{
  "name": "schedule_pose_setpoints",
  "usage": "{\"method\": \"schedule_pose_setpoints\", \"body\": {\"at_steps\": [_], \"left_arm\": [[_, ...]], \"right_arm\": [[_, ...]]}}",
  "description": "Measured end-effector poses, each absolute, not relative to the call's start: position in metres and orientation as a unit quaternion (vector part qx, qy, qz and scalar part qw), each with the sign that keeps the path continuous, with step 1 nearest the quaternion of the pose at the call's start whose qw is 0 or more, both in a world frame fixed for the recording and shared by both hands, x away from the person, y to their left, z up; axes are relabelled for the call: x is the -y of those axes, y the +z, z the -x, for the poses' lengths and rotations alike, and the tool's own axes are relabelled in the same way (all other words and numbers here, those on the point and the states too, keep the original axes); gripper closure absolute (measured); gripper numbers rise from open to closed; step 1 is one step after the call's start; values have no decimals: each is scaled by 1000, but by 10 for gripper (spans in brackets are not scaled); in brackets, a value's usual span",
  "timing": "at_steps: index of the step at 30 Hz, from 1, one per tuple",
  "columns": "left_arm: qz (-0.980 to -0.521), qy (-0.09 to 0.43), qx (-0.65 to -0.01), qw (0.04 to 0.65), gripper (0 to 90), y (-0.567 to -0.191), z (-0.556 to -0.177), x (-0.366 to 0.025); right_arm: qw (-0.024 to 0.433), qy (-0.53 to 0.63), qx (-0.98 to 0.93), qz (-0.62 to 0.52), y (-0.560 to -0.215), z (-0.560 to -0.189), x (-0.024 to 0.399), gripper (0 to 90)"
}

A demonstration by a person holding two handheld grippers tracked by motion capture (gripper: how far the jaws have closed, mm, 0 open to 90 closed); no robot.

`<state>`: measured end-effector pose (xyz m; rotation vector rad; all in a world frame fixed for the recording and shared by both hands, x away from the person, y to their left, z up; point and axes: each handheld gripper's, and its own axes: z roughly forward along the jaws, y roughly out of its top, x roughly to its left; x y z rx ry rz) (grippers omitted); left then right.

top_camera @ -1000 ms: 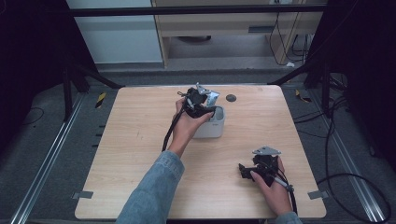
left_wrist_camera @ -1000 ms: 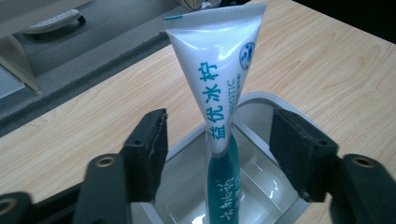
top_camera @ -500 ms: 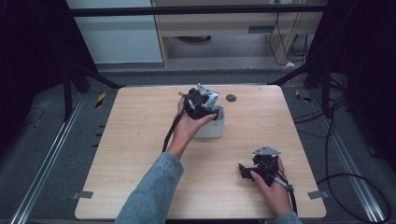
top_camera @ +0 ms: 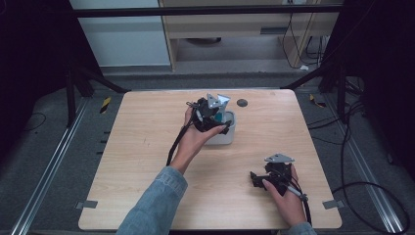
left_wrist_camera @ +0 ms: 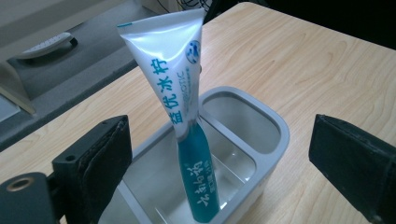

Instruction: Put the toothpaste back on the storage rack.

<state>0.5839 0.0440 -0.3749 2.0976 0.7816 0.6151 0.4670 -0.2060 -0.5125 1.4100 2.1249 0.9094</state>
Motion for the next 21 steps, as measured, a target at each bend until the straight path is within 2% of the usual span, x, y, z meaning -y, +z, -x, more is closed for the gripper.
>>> {"method": "schedule_pose_setpoints", "body": {"at_steps": [21], "left_arm": [[-829, 242, -292, 412, 56, -373, -551, -58]], "right_arm": [[215, 329, -766, -509, -513, -467, 206, 4]]}}
